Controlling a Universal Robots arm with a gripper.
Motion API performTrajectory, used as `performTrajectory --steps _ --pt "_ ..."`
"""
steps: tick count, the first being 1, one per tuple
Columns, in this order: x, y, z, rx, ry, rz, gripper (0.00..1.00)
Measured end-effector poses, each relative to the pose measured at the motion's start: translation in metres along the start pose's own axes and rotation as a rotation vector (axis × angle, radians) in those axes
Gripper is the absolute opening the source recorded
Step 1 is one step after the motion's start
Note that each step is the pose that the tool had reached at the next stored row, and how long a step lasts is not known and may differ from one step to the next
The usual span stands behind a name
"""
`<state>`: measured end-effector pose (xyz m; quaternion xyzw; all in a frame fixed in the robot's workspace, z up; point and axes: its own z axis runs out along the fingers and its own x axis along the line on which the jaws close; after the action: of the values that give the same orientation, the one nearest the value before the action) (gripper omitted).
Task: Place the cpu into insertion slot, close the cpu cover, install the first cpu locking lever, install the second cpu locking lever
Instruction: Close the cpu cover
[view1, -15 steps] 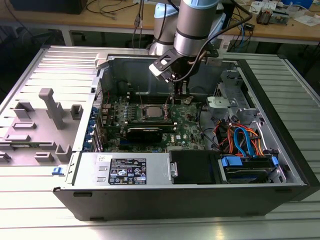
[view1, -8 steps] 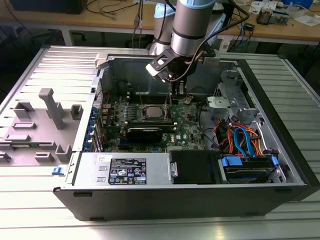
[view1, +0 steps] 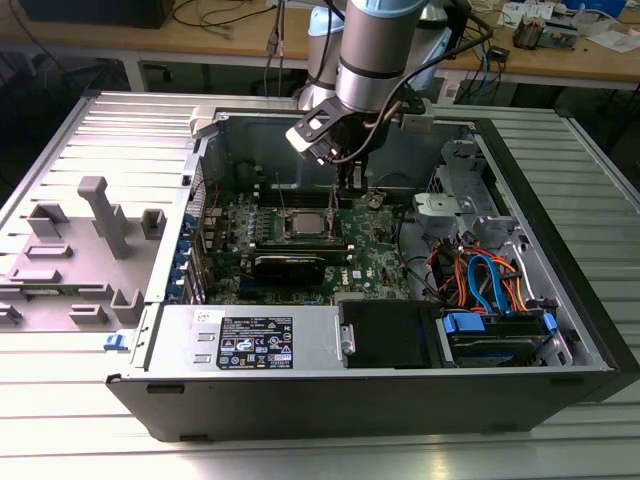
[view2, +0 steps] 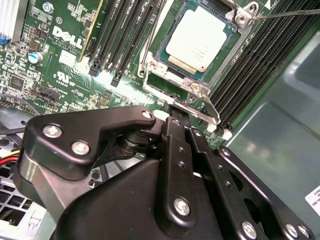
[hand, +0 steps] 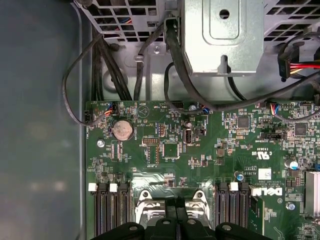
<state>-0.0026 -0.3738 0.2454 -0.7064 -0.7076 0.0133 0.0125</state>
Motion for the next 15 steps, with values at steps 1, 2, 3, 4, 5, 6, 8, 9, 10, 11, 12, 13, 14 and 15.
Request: performTrajectory --steps 1,2,3,4,5,6,8,9,10,11,12,13,14,15 --pt "0.0000 -0.0005 0.0000 0.0000 0.0000 0.000 0.11" --pt "0.0000 -0.0010 0.0001 0.0000 0.0000 0.000 0.11" --pt "0.0000 -0.0018 0.0001 0.0000 0.0000 0.000 0.11" --pt "0.0000 -0.0023 0.0002 0.0000 0.0000 0.000 0.11" --pt "0.0000 -0.0028 0.0002 0.0000 0.0000 0.000 0.11" --pt "0.0000 -0.0040 0.0003 0.0000 0.0000 0.000 0.11" --pt "0.0000 -0.0058 0.0004 0.0000 0.0001 0.000 0.11" --pt "0.0000 -0.0060 0.0004 0.0000 0.0000 0.000 0.11" --pt "0.0000 -0.0061 0.0004 0.0000 0.0001 0.000 0.11" --pt "0.0000 -0.0060 0.0004 0.0000 0.0001 0.000 0.11" --pt "0.0000 -0.0061 0.0004 0.0000 0.0001 0.000 0.11" --pt "0.0000 -0.0061 0.0004 0.0000 0.0001 0.000 0.11" --pt "0.0000 -0.0061 0.0004 0.0000 0.0000 0.000 0.11" --pt "0.0000 -0.0064 0.0005 0.0000 0.0001 0.000 0.11"
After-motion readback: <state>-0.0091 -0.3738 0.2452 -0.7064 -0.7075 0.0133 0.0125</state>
